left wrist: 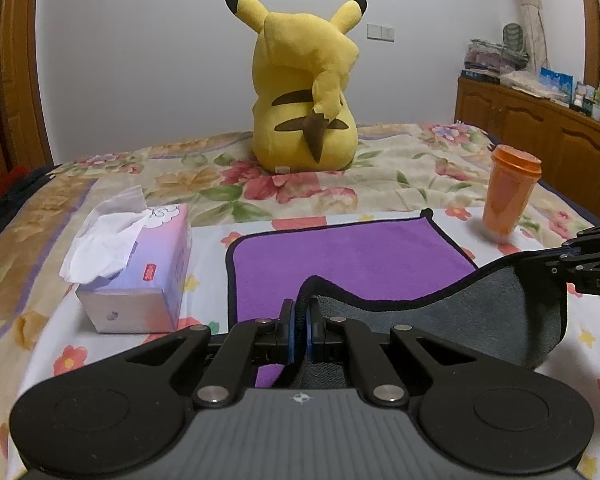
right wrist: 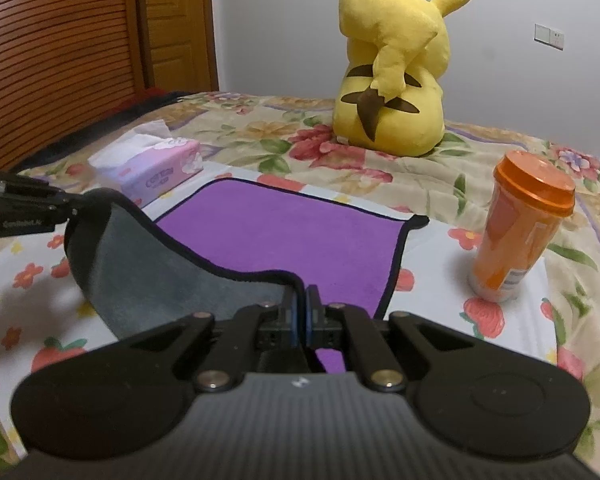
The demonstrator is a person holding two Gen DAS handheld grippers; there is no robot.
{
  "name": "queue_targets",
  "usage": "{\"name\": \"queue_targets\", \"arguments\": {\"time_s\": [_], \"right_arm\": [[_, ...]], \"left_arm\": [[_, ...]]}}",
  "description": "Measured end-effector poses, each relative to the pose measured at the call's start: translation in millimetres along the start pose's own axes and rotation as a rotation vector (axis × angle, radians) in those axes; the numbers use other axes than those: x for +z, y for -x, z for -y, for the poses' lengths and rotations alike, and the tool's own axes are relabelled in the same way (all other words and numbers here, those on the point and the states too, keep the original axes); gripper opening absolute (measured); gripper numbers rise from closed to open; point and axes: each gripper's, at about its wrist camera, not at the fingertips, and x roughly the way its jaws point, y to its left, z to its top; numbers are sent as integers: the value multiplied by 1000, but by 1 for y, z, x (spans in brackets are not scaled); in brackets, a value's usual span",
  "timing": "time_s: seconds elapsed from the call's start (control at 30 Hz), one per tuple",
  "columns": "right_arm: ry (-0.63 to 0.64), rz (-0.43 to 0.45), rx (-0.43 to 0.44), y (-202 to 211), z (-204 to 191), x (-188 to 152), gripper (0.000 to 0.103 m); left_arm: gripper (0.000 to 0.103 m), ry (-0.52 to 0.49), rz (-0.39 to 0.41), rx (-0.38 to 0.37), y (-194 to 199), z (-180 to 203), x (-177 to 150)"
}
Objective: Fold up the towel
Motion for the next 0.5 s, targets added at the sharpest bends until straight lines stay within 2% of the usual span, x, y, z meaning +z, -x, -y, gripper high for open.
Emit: {"name": "queue_targets", "arguments": {"time_s": [0.5], "right_arm": [[29,53,-7,-4,11,20,5]], "left_arm": [[8,0,37,-1,-9,1,22]]}}
